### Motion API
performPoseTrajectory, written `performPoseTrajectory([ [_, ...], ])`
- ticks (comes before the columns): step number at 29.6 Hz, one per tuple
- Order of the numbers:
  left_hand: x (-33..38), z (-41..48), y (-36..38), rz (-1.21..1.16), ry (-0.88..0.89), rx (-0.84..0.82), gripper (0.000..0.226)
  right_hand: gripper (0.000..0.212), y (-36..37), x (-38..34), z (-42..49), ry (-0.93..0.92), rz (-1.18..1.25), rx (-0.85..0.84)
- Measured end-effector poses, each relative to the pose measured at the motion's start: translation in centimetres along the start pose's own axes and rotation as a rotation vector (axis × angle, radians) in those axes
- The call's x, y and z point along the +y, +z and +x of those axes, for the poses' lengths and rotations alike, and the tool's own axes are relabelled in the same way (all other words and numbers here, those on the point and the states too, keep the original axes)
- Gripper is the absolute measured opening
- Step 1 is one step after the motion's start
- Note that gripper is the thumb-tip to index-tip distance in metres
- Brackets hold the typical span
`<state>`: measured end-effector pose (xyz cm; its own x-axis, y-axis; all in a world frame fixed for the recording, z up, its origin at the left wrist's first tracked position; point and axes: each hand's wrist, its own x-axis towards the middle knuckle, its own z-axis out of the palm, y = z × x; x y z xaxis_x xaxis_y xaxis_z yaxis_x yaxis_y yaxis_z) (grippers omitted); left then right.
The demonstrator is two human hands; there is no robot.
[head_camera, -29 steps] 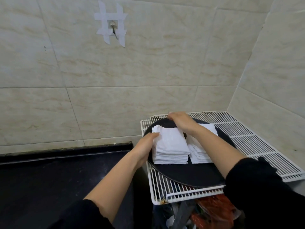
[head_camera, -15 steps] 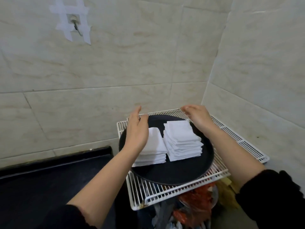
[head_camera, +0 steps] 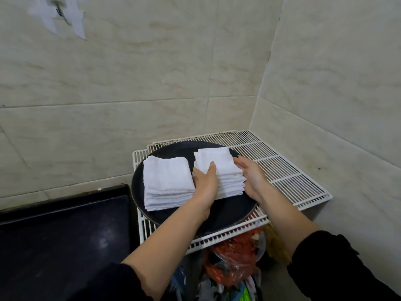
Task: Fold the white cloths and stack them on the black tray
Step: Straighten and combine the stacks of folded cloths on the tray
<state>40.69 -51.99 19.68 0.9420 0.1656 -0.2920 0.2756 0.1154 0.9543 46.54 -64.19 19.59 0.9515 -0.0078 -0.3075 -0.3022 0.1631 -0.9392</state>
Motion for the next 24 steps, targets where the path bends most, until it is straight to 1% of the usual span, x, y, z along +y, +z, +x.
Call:
performPoseTrajectory([
  [3, -0.4, -0.1, 0.6, -0.019, -0.003, 0.040, 0.066, 0.026, 0.1, 0.5, -0.4, 0.022, 0.055, -0.076],
  [4, -0.4, 0.0, 0.4, -0.025, 0.004, 0.037, 0.065, 0.026, 0.2, 0.5, -0.4, 0.027, 0.053, -0.112],
  [6, -0.3, 0.1, 0.4, -0.043, 0.014, 0.020, 0.063, 0.030, 0.1, 0.3, -0.6, 0.028, 0.025, -0.170],
  [8, -0.3, 0.3, 0.2, -0.048, 0.026, 0.022, 0.063, 0.037, 0.1, -0.1, -0.7, 0.014, 0.008, -0.193],
  [9, -0.5, 0.3, 0.3, -0.047, 0.019, 0.022, 0.063, 0.045, 0.0, -0.2, -0.8, 0.009, -0.006, -0.187],
  [11, -0.7, 0.2, 0.4, -0.034, 0.011, 0.008, 0.063, 0.056, -0.1, -0.1, -0.7, 0.014, -0.076, -0.203],
  [13, -0.9, 0.2, 0.5, -0.038, 0.017, 0.003, 0.064, 0.057, -0.3, -0.1, -0.8, 0.015, -0.148, -0.215],
  [14, -1.0, 0.1, 0.4, -0.042, 0.018, 0.005, 0.064, 0.055, -0.5, -0.3, -0.6, -0.010, -0.174, -0.186],
  [17, -1.1, 0.3, 0.1, -0.055, 0.013, 0.011, 0.062, 0.036, -1.4, -1.2, -0.1, -0.158, -0.365, 0.049],
  [18, -1.1, 0.3, 0.0, -0.058, 0.014, 0.011, 0.062, 0.037, -1.8, -1.4, 0.0, -0.185, -0.438, 0.094],
  [19, -1.1, 0.3, -0.1, -0.061, 0.017, 0.012, 0.062, 0.036, -2.2, -1.5, 0.1, -0.193, -0.511, 0.105],
  [21, -1.1, 0.3, -0.2, -0.062, 0.025, 0.019, 0.062, 0.027, -2.3, -1.5, -0.1, -0.169, -0.610, 0.054],
  [23, -1.2, 0.3, -0.2, -0.061, 0.030, 0.012, 0.061, 0.019, -2.3, -1.7, -0.3, -0.138, -0.651, 0.017],
  [24, -1.2, 0.3, -0.2, -0.055, 0.033, 0.011, 0.061, 0.021, -2.3, -1.8, -0.2, -0.120, -0.654, 0.009],
])
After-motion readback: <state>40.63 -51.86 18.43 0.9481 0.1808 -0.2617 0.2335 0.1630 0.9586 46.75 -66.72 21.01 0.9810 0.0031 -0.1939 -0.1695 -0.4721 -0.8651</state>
